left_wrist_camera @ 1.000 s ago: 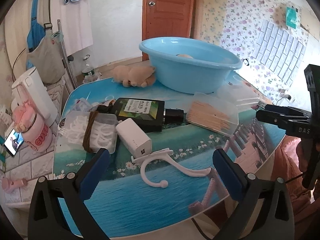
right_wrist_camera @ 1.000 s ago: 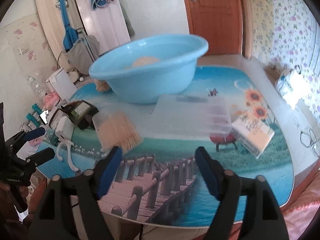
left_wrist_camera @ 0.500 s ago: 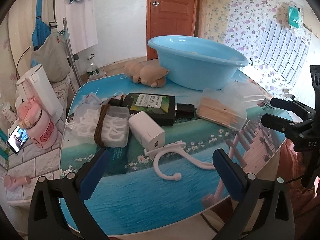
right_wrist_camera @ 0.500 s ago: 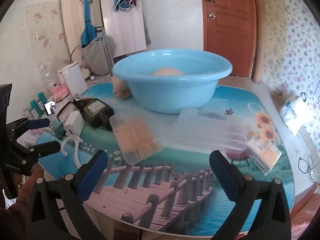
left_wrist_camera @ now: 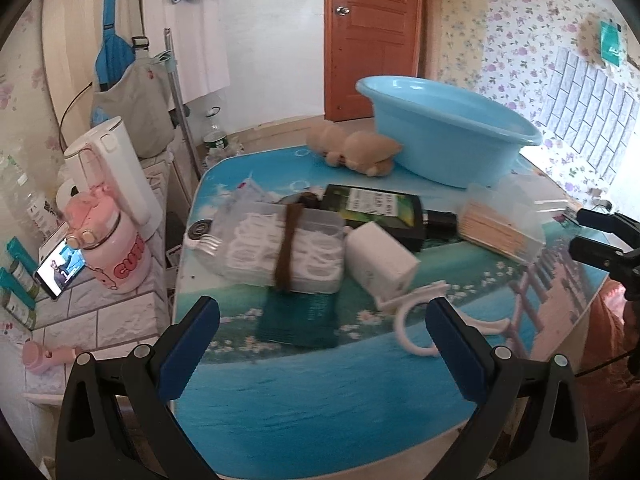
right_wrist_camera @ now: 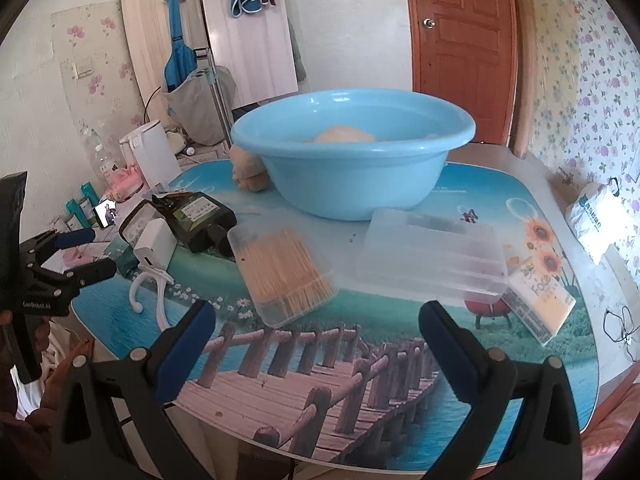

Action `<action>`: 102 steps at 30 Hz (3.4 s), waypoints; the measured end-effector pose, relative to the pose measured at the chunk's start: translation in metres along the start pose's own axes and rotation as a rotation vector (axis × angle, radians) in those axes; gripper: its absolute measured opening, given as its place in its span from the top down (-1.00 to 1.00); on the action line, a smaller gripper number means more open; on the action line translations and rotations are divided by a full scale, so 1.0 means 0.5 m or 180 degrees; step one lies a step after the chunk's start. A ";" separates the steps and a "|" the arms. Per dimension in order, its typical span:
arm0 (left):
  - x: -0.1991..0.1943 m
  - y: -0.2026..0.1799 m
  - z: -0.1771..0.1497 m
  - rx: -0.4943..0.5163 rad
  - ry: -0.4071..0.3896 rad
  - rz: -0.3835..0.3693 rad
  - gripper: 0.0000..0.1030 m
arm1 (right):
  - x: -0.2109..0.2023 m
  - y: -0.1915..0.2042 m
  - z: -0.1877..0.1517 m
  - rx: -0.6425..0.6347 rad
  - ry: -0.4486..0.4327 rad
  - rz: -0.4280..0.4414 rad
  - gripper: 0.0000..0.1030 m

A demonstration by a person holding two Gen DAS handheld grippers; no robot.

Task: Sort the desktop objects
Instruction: 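Move the left tool back over the table toward the floss pick box, then grasp floss pick box with left tool while right tool grasps wooden stick box, then carry both boxes over the basin and release them inside with both tools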

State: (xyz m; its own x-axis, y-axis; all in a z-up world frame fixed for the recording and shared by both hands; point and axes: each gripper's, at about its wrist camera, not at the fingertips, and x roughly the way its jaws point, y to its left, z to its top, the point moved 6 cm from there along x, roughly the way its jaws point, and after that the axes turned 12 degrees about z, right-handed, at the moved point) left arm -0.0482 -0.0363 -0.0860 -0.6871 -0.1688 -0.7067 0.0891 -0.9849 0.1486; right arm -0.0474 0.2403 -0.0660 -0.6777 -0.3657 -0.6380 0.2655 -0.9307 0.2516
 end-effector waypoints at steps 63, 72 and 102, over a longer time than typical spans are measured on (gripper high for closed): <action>-0.002 -0.004 -0.026 0.0116 -0.0070 -0.0241 -0.59 | 0.039 -0.022 -0.024 0.0015 0.0332 -0.0003 -0.27; -0.038 -0.071 -0.031 0.0261 -0.0127 -0.0422 -0.59 | 0.015 -0.037 -0.042 0.0065 0.0361 -0.0149 -0.27; 0.012 -0.110 -0.032 0.0364 -0.0127 -0.0667 -0.67 | 0.071 -0.010 -0.031 -0.0062 0.0562 -0.0238 -0.23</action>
State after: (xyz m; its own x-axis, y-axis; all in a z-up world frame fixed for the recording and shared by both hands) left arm -0.0459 0.0160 -0.1094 -0.7101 0.0428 -0.7028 -0.1392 -0.9870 0.0806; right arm -0.0621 0.2321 -0.1011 -0.5654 -0.2885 -0.7727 0.2333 -0.9545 0.1857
